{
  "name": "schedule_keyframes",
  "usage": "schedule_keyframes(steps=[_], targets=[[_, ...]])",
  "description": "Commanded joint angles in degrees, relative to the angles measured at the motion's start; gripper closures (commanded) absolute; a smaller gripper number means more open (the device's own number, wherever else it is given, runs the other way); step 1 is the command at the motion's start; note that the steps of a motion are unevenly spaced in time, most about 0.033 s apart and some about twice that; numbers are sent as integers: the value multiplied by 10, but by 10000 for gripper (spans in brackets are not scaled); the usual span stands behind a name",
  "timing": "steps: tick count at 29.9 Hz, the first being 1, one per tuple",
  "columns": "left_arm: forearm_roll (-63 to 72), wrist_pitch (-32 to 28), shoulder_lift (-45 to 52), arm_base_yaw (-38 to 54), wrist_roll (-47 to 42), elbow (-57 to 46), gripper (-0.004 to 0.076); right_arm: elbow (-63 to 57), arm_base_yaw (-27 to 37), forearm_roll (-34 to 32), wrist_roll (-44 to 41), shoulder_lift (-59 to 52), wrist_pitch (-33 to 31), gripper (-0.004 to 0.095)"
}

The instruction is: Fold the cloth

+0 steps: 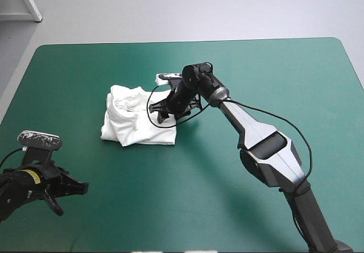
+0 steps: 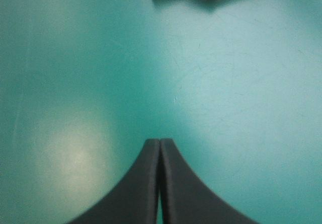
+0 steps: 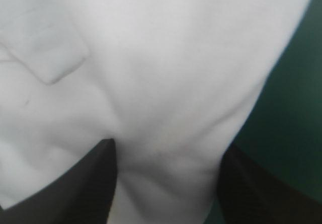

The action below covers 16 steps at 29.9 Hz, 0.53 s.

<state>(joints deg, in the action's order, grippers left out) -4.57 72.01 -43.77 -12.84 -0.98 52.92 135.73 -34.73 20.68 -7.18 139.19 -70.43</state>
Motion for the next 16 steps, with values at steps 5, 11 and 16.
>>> schedule_keyframes(steps=[5,11,16], targets=[[1,17,1,1,-2,14,734,26,-12,7,32,-35,-13,919],[1,17,1,1,-2,14,734,30,-3,-119,25,-78,-13,926],[1,17,1,1,-2,14,734,30,34,-211,18,-112,-13,926]])
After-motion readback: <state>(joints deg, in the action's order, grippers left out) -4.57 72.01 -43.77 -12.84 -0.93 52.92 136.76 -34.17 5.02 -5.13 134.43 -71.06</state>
